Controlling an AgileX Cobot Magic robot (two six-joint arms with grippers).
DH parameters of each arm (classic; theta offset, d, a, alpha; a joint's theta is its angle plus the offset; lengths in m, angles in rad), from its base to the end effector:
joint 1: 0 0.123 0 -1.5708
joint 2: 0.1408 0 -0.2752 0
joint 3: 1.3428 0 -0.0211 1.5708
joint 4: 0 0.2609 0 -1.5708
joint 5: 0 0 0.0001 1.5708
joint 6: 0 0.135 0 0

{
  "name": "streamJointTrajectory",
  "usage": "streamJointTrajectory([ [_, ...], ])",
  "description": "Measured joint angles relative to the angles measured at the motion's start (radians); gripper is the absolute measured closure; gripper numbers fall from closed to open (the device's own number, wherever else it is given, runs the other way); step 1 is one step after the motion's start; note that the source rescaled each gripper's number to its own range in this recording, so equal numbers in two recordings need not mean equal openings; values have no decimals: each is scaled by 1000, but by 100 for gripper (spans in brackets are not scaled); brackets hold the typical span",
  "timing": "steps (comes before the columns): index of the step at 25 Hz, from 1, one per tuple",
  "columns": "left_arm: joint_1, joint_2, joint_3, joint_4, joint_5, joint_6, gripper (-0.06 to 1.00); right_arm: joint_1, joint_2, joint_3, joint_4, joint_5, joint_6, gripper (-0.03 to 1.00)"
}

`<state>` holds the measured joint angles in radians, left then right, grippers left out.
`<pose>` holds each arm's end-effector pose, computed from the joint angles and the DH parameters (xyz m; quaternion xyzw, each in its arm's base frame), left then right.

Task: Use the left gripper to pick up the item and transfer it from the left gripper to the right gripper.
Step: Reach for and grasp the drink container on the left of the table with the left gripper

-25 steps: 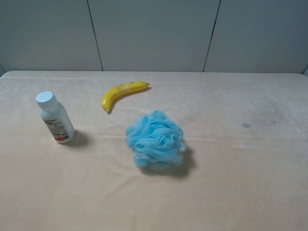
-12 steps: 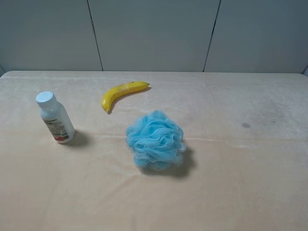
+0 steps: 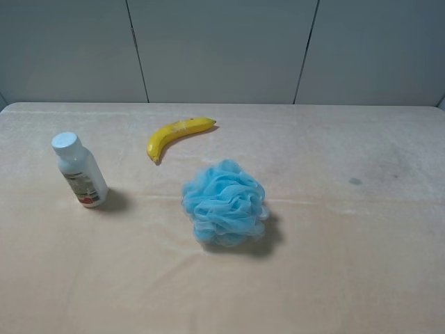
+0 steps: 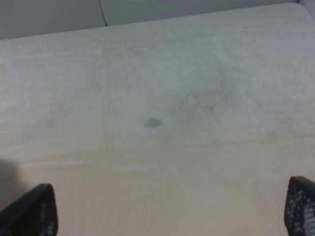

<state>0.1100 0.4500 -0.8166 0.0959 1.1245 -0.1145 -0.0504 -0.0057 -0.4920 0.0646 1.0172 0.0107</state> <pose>0.1002 0.0228 0.3261 -0.1009 0.8937 0.0470 0.4346 0.0559 0.0046 0.2653 0.0252 0.8415 0.0216 0.5393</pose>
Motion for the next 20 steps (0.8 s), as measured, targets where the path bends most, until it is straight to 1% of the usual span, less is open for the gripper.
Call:
streamJointTrajectory([
  [2,-1,99,-46,-25,-9,26,-2,0,0,0,0,0,0,-3],
  [5,-25,246,-91,-55,-26,46,-5,0,0,0,0,0,0,-3],
  [8,-63,394,-130,-69,-46,53,-5,0,0,0,0,0,0,-3],
  [12,-111,565,-157,-78,-103,54,-6,0,0,0,0,0,0,-3],
  [14,-145,646,-161,-79,-136,41,-6,0,0,0,0,0,0,-3],
  [20,-265,867,-162,-61,-255,-55,-6,0,0,0,0,0,0,-3],
])
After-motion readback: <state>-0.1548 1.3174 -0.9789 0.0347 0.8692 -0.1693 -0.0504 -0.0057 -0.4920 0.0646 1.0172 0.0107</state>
